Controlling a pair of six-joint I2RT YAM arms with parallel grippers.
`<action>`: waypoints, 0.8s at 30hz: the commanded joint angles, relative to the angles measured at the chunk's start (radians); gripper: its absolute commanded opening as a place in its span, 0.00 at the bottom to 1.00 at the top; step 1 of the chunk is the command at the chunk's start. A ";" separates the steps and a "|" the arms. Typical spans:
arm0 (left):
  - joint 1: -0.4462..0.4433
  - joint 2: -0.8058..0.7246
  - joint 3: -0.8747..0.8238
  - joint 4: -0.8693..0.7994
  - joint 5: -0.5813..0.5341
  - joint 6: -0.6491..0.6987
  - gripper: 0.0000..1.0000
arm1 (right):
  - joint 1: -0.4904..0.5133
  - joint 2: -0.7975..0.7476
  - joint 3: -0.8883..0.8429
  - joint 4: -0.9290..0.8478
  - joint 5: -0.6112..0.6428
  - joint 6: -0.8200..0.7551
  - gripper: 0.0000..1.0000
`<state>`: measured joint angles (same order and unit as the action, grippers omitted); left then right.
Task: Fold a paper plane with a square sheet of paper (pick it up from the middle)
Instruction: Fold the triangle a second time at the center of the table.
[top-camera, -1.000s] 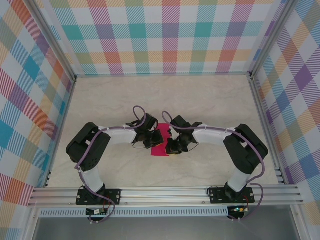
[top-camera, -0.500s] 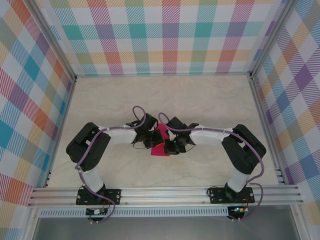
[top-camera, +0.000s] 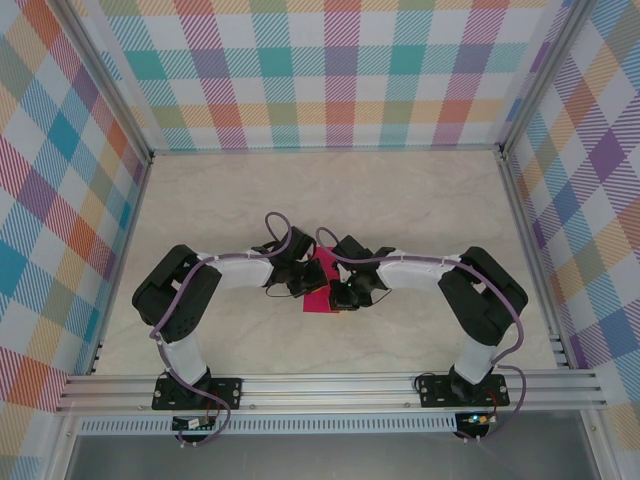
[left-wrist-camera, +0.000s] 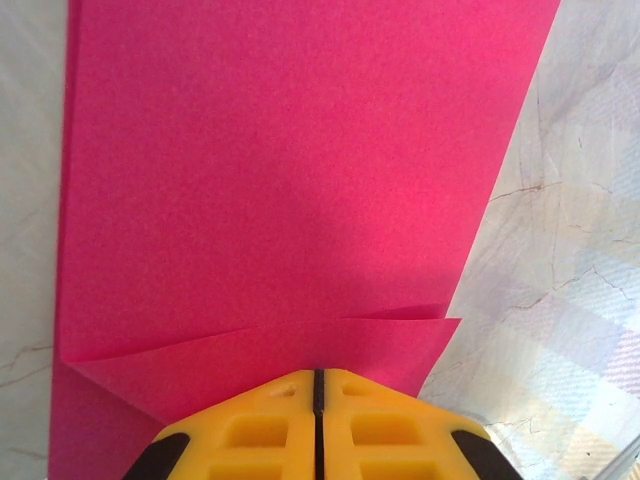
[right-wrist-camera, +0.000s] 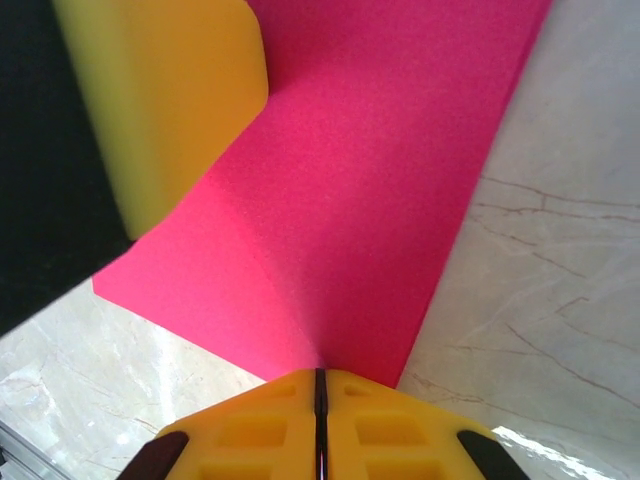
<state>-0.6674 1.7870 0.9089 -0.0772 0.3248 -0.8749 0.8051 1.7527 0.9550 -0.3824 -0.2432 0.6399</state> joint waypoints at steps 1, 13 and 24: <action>-0.006 0.066 -0.044 -0.101 -0.049 -0.004 0.08 | 0.004 0.022 0.012 -0.058 0.034 0.003 0.09; -0.005 0.070 -0.040 -0.125 -0.067 0.009 0.08 | 0.002 0.009 -0.027 -0.063 0.031 0.002 0.09; -0.003 0.080 -0.050 -0.125 -0.070 0.014 0.07 | -0.049 -0.016 -0.142 0.063 -0.145 -0.002 0.09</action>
<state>-0.6674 1.7885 0.9085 -0.0776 0.3244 -0.8742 0.7601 1.7294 0.8684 -0.2657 -0.3431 0.6395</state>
